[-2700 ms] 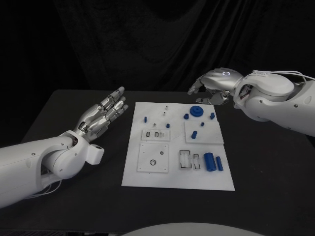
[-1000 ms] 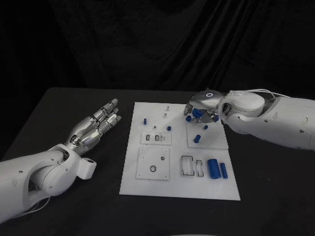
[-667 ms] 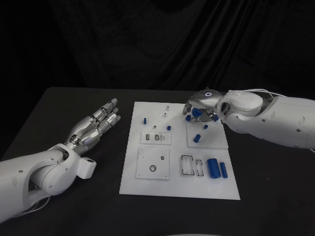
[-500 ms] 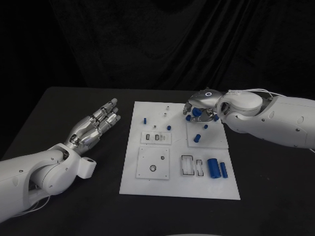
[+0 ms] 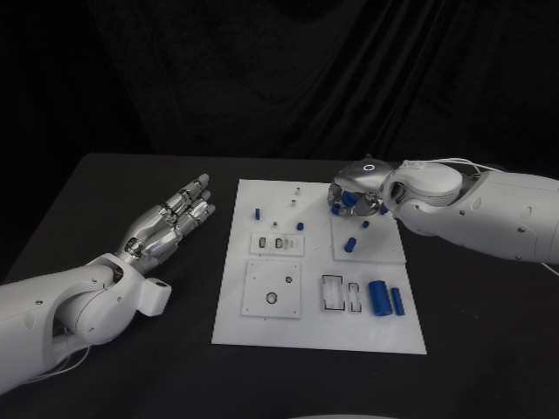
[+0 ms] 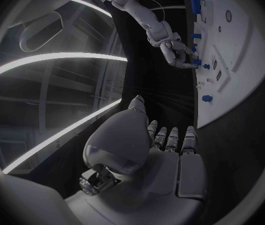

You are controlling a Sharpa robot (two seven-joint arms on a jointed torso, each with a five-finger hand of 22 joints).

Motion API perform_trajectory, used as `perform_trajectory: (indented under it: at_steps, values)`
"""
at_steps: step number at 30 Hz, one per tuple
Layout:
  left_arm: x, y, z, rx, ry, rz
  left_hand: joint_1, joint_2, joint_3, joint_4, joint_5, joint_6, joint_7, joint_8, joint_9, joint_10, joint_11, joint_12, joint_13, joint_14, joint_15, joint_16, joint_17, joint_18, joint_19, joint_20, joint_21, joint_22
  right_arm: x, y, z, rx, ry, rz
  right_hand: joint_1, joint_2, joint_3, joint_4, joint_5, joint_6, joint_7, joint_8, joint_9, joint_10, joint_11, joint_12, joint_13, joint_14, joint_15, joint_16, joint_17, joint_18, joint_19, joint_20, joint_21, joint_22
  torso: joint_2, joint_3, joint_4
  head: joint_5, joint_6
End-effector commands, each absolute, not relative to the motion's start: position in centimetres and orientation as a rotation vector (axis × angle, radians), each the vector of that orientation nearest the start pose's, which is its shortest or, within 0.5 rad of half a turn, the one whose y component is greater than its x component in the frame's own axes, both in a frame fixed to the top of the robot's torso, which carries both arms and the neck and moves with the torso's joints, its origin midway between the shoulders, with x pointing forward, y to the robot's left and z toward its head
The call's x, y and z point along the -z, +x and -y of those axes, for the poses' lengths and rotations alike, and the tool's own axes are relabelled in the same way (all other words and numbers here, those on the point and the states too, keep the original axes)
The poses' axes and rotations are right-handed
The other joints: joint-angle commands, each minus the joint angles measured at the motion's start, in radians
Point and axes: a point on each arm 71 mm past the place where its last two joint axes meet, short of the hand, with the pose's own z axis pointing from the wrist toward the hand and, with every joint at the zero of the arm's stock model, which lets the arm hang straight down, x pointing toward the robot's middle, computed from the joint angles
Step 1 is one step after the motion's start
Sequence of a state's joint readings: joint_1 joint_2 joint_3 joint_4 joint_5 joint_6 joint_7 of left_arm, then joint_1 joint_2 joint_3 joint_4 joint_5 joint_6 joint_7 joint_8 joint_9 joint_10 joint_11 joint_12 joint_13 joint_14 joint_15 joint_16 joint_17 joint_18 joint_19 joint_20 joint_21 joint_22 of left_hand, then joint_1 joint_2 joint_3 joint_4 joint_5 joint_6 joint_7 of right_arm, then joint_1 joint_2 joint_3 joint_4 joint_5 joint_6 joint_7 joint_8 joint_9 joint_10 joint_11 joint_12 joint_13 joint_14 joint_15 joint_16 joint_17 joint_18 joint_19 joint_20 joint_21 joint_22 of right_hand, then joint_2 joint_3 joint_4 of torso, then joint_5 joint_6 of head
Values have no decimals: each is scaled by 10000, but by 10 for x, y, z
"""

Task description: Assemble the parts on the task board

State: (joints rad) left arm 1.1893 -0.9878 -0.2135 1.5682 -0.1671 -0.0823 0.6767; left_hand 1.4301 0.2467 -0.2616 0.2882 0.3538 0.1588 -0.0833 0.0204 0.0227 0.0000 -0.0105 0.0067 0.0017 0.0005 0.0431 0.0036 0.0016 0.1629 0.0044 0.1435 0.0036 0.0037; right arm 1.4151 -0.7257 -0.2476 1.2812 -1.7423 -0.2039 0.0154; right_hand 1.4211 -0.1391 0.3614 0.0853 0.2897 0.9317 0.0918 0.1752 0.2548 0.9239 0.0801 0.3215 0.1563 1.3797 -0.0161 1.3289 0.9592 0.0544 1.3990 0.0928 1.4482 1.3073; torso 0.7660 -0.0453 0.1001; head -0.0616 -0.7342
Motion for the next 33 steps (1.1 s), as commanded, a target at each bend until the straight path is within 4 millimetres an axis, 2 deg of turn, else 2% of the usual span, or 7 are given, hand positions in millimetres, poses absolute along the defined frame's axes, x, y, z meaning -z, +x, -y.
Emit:
perform_trajectory:
  at_steps: [1, 4, 13, 23, 26, 30, 33]
  values:
    - [207, 439, -254, 18219, -7392, -13183, 89, 18, 49, -4, 37, -16, 96, 25, 2, 0, 50, -67, -17, -5, 57, -36, -16, 57, 15, 65, 19, 11, 166, 537, 208, -3487, -6626, -16132, -38, 57, 7, -78, -69, 162, 49, 119, 142, 179, -61, 68, 59, 69, -53, 57, 68, -13, 105, 5, 51, 795, 4, 4, -4, 8, -12]
    - [207, 439, -253, 18225, -7392, -13197, 99, 18, 50, -5, 37, -13, 119, 26, 3, 0, 74, -67, -17, -5, 67, -36, -16, 63, 16, 83, 20, 12, 167, 538, 208, -3528, -6646, -16060, -45, 106, 62, -134, -70, 347, 57, 264, 338, 434, -152, 136, 127, 152, -120, 119, 215, -46, 217, -55, 125, 921, 6, 4, -3, 2, -7]
    - [208, 440, -252, 18264, -7396, -13245, 105, 19, 51, -5, 36, -24, 123, 24, 1, 0, 94, -67, -17, -5, 79, -36, -16, 67, 17, 95, 21, 12, 172, 541, 208, -3584, -6690, -16018, -47, 178, 184, -225, -66, 435, 27, 370, 623, 825, -241, 118, 187, 264, -203, 174, 355, -79, 335, -146, 194, 1050, 3, 5, -10, 26, -24]
    - [208, 442, -253, 18272, -7412, -13305, 149, 29, 62, -15, 35, -24, 135, 24, 2, 0, 227, -67, -17, -5, 148, -36, -16, 85, 24, 165, 27, 17, 175, 542, 209, -3543, -6730, -16173, 34, 222, 368, -408, -68, 449, 28, 408, 925, 1441, -300, -28, 213, 303, -249, 133, 345, -86, 366, -203, 191, 1090, 5, 2, -3, 30, -44]
    - [209, 442, -253, 18275, -7416, -13320, 169, 32, 69, -23, 37, -32, 147, 23, 1, 0, 263, -67, -17, -5, 175, -36, -16, 88, 27, 192, 30, 19, 174, 542, 209, -3668, -6745, -15966, 92, 273, 426, -515, -77, 722, 53, 567, 1126, 1733, -361, -109, 232, 334, -289, 132, 383, -98, 413, -232, 216, 1148, 8, 1, 13, 18, -14]
    - [209, 442, -254, 18266, -7425, -13322, 176, 31, 71, -27, 38, -28, 152, 24, 1, 0, 271, -67, -17, -5, 183, -36, -16, 89, 28, 200, 31, 20, 171, 540, 208, -3835, -6666, -15582, 85, 290, 427, -583, -82, 909, 55, 673, 1302, 2006, -399, -182, 259, 376, -316, 142, 435, -110, 452, -263, 234, 1195, 2, 0, 2, 39, 1]
    - [208, 441, -255, 18237, -7439, -13318, 189, 29, 75, -34, 38, -30, 158, 24, 1, 0, 284, -67, -17, -5, 197, -36, -16, 91, 32, 215, 34, 22, 164, 538, 205, -4016, -6527, -15297, 76, 295, 426, -608, -81, 985, 58, 711, 1381, 2129, -416, -224, 272, 399, -316, 148, 464, -116, 469, -270, 242, 1214, 4, -1, 0, 86, 60]
